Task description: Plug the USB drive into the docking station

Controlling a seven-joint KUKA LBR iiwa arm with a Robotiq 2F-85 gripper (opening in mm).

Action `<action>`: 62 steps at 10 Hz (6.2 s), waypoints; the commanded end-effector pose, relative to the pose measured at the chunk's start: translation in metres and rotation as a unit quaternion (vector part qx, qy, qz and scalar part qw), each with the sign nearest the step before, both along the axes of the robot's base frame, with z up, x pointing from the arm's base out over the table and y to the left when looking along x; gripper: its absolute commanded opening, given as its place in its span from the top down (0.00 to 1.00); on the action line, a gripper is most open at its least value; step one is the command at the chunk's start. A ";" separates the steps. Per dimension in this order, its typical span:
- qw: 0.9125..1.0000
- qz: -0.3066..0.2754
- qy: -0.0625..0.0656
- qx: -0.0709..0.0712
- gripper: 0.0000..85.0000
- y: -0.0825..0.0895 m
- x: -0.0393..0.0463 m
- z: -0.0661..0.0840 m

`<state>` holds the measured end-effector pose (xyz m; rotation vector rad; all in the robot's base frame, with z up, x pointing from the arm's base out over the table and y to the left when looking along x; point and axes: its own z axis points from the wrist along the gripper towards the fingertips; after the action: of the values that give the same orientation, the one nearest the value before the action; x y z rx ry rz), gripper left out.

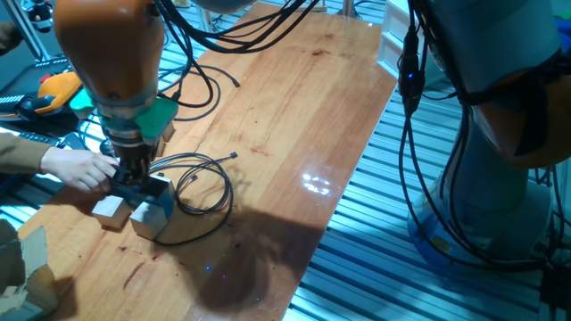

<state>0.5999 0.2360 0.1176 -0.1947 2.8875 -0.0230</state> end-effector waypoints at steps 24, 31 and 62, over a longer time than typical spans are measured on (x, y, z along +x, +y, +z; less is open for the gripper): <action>0.999 0.015 -0.007 0.041 1.00 -0.004 0.0010 0.001; 0.999 0.013 -0.017 0.035 1.00 -0.005 0.0029 0.002; 0.999 0.015 -0.005 0.027 1.00 -0.006 0.0024 0.001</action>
<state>0.6011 0.2290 0.1173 -0.2295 2.8794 0.0580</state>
